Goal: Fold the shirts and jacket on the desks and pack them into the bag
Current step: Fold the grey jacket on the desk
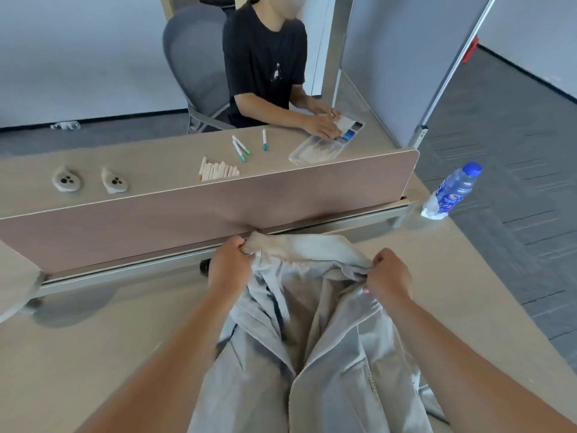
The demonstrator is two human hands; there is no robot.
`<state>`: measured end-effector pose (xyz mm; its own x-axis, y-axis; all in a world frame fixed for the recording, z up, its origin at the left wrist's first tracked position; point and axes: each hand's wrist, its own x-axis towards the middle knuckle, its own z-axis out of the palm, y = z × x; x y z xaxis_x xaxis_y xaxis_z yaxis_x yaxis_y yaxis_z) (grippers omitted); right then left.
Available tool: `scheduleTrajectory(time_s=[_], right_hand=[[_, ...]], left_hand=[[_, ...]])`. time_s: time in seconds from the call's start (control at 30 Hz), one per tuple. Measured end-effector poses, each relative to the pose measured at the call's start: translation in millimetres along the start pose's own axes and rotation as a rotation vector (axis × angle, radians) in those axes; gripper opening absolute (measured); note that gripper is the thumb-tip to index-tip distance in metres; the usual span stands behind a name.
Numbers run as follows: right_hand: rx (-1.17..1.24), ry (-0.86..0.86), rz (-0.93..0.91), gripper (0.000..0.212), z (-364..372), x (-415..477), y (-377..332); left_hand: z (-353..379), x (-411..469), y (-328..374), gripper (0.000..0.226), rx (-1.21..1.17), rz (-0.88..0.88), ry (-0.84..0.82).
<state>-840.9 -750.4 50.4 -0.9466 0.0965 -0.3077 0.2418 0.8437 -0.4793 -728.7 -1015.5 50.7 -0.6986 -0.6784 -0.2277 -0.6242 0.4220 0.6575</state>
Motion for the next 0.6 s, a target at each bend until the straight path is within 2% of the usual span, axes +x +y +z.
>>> scheduleTrajectory(time_s=[0.07, 0.13, 0.2, 0.3, 0.4, 0.5, 0.6], right_hand=[[-0.027, -0.003, -0.05, 0.029, -9.5, -5.7, -5.6], [-0.127, -0.018, -0.124, 0.036, -16.9, -10.4, -6.4], [-0.21, 0.002, -0.181, 0.03, -20.5, -12.1, -5.0], [-0.221, 0.004, -0.176, 0.025, -21.3, -16.6, -4.2], [-0.316, 0.024, -0.174, 0.024, -19.9, -19.9, -2.8], [-0.453, -0.006, -0.161, 0.023, -19.3, -19.8, -1.7], [-0.497, -0.048, -0.148, 0.023, -14.3, -18.8, 1.0]], left_hand=[[-28.8, 5.7, 10.8, 0.012, 0.105, 0.06, 0.003], [-52.2, 11.1, 21.4, 0.018, 0.142, 0.121, -0.068], [-66.8, 15.0, 25.4, 0.017, 0.153, 0.196, -0.166], [-68.3, 22.8, 16.1, 0.042, 0.269, 0.283, -0.241], [-53.7, 21.4, 9.2, 0.037, 0.282, 0.255, -0.285], [-35.8, 16.2, 2.6, 0.026, 0.375, 0.207, -0.23], [-23.7, 12.4, -6.6, 0.028, 0.46, 0.141, -0.181]])
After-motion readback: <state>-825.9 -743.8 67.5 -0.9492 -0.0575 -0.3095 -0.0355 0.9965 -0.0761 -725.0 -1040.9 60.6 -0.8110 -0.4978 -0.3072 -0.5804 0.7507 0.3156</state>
